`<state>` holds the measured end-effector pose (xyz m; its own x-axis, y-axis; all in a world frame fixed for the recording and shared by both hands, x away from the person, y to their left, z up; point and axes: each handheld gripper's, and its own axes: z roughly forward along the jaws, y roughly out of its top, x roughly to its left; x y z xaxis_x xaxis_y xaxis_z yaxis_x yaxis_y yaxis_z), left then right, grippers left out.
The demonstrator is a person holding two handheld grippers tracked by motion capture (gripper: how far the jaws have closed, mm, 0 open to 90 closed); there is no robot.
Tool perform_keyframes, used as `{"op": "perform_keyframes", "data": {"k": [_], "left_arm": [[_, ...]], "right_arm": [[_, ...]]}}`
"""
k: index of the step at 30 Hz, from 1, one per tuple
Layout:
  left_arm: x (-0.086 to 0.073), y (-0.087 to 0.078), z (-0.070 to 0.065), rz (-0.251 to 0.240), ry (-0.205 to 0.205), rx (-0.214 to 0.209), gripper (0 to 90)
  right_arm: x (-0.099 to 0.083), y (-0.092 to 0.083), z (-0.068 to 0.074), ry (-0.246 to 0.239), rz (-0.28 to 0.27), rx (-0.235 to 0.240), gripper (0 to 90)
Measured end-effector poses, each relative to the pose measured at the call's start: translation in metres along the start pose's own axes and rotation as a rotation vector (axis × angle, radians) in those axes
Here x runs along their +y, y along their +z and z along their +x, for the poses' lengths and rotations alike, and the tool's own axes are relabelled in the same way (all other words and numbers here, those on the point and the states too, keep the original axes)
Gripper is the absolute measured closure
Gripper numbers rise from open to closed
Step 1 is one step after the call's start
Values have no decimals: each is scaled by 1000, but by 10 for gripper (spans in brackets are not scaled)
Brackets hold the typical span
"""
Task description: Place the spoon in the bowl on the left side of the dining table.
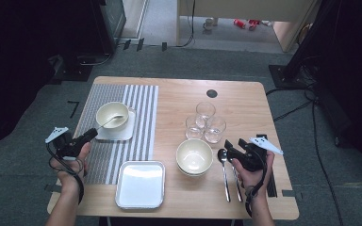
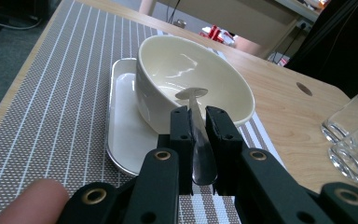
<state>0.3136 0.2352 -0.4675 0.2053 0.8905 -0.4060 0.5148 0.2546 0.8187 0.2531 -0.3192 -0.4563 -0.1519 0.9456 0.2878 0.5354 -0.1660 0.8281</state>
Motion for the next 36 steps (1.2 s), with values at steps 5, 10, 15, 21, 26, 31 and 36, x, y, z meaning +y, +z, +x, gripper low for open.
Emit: {"op": "perform_keyframes", "data": {"k": [5,10,15,21,26,31,36], "left_arm": [[0,-2,1,-15,-2,39,812],[1,-3,2,-21,-3,35,811],[3,-4,3,-27,-8,63,701],[3,-4,1,5,7,21,722],[2,-2,2,22,-16,-14,756],[-1,3,7,70,-60,-42,744],[0,0,7,43,-75,-61,829]], "right_arm": [[0,0,-1,5,4,-3,386],[0,0,-1,6,4,-4,386],[-1,0,-2,5,4,-7,386],[-1,1,-2,3,3,-9,386],[-1,1,-3,9,7,-10,386],[-1,1,-4,11,4,-13,386],[-1,1,-4,8,3,-13,387]]}}
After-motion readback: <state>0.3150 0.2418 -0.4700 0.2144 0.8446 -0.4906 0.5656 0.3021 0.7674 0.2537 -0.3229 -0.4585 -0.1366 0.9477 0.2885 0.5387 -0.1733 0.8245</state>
